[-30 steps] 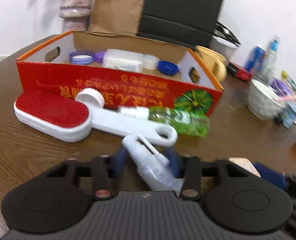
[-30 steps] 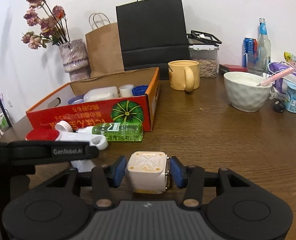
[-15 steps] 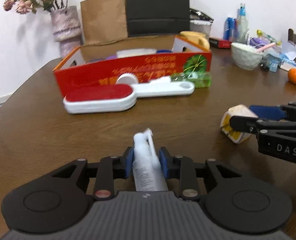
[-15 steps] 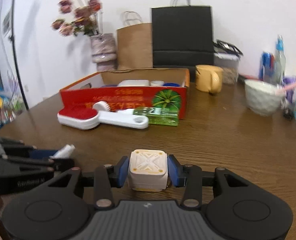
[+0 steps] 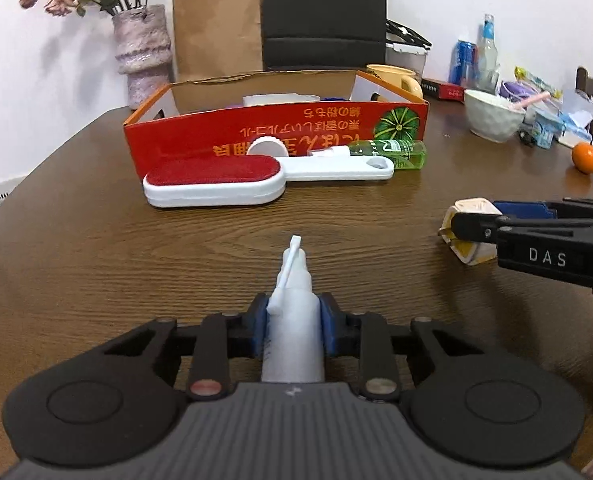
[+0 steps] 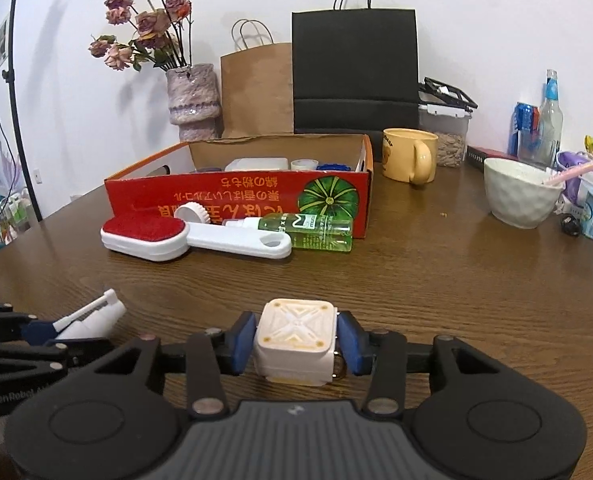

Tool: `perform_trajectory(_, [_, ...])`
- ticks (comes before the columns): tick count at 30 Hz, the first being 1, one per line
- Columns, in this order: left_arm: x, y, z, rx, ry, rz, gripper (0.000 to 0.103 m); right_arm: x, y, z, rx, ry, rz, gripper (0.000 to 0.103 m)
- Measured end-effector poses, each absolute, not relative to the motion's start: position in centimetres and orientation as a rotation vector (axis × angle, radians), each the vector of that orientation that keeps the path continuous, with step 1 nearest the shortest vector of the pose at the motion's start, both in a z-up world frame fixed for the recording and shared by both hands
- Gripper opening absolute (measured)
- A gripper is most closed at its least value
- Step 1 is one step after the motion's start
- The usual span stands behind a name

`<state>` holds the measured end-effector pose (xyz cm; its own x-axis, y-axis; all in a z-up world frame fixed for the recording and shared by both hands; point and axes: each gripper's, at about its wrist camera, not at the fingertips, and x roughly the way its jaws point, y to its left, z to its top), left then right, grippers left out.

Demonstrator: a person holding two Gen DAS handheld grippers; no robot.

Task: Organize rigid objects
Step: 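Lift and carry the spray bottle and beige cube over the box with both tools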

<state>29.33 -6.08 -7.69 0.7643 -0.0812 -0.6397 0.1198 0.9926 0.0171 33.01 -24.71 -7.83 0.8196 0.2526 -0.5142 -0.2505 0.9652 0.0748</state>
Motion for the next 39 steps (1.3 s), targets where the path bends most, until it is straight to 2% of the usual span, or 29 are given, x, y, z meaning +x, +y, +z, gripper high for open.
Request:
perform_trajectory(8, [26.3, -5.3, -5.6, 0.024, 0.537, -0.073, 0.028, 30.8, -24.0, -6.9, 0.018, 0.498, 0.268, 0.043])
perform_trajectory(19, [18.8, -2.9, -2.3, -0.108, 0.245, 0.015, 0.028, 21.7, -22.5, -3.1, 0.03, 0.217, 0.329, 0.043])
perform_trajectory(25, [14.8, -1.3, -2.3, -0.162, 0.193, 0.034, 0.028, 16.8, -21.4, -3.5, 0.038, 0.13, 0.315, 0.043])
perform_trajectory(39, [11.9, -0.4, -2.3, -0.191, 0.191, 0.017, 0.028, 13.4, -20.2, -4.3, -0.003, 0.165, 0.319, 0.043])
